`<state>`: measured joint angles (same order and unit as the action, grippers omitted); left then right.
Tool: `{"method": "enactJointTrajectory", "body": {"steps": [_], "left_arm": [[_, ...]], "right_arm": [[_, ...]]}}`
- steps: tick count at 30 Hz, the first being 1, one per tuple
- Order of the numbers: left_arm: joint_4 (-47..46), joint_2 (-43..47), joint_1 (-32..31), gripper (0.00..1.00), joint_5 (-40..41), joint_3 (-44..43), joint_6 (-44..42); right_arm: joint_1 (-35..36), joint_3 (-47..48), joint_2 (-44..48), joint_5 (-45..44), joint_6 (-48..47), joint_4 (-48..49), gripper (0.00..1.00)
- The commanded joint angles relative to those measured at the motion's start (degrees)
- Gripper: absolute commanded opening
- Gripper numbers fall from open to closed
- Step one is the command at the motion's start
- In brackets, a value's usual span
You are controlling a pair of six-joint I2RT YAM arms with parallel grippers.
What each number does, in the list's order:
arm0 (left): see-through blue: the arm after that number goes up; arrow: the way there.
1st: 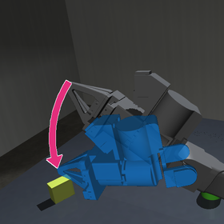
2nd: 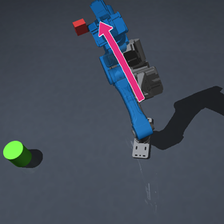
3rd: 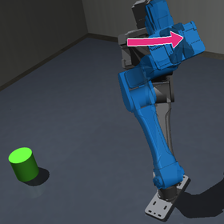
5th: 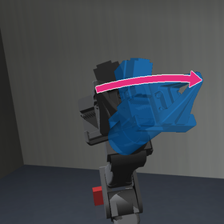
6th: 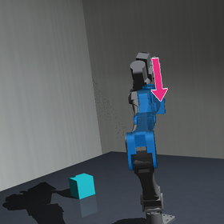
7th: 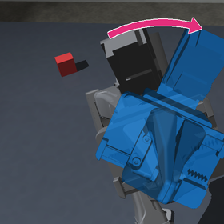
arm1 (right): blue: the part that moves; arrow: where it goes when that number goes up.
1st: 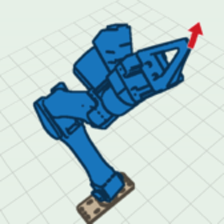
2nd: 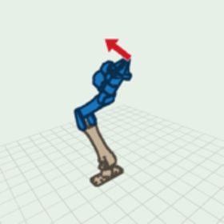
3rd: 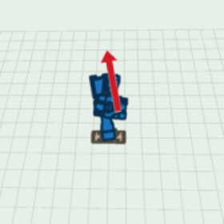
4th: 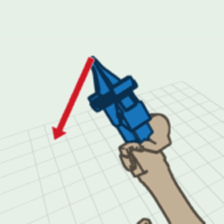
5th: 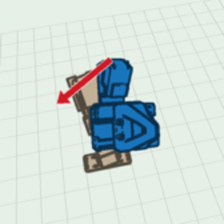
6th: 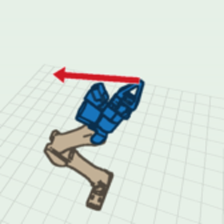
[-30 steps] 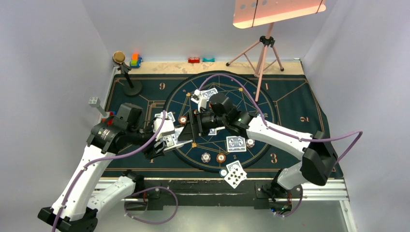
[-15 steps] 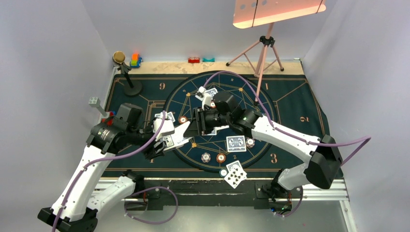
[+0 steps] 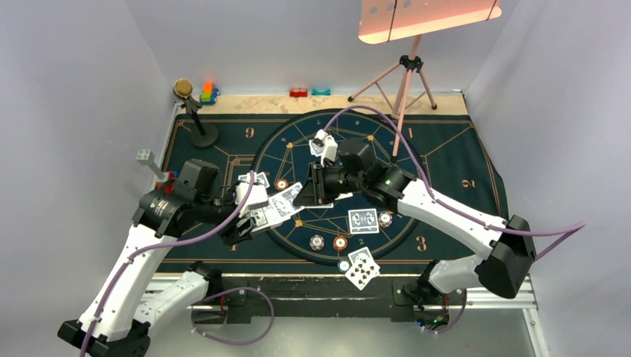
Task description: Distribute texas hold em gaming equipment
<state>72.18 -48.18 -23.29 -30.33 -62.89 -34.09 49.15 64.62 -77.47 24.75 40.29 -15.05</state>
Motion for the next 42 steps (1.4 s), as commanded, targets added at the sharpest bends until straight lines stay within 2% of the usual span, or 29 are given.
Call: {"method": "enactJointTrajectory", "body": {"steps": [1, 9, 15, 18, 23, 29, 36, 37, 42], "left_arm": [[-1.03, 0.71, 0.07, 0.00, -1.95, -2.32, 0.25], [-0.84, 0.79, 0.09, 0.00, -1.54, -2.00, -0.10], [-0.71, 0.73, 0.09, 0.00, -1.42, -1.73, -0.64], [-0.81, 0.77, 0.09, 0.00, -1.68, -1.45, -0.81], [-0.32, 0.88, 0.09, 0.00, -2.37, -1.31, -0.72], [-0.49, 1.10, 0.09, 0.00, -4.12, 1.87, -2.54], [-1.61, -1.80, 0.09, 0.00, -5.43, 4.58, -8.38], [-1.84, -2.36, 0.09, 0.00, -5.73, 4.96, -9.13], [-4.90, -4.36, 0.09, 0.00, -5.96, 8.88, -14.96]], "right_arm": [[-1.42, 1.19, 2.89, -2.62, -1.26, -1.68, 0.17], [-5.89, -2.10, 7.50, 1.05, 1.61, 1.15, 0.03], [-9.18, -4.86, 8.65, 1.44, 2.46, 1.85, 0.00], [-10.33, -6.75, 5.27, 1.47, 2.38, 3.63, 0.00], [-10.63, -6.62, -5.74, 0.05, 1.41, 6.81, 0.00], [-10.81, -5.40, -15.31, -7.68, 0.20, 9.44, 0.00], [-11.13, -6.44, -21.52, -12.59, 0.92, 10.69, 0.00], [-11.16, -6.54, -21.84, -13.03, 0.93, 10.42, 0.01], [-11.18, -6.48, -19.84, -16.22, 0.63, 6.43, 0.39]]}}
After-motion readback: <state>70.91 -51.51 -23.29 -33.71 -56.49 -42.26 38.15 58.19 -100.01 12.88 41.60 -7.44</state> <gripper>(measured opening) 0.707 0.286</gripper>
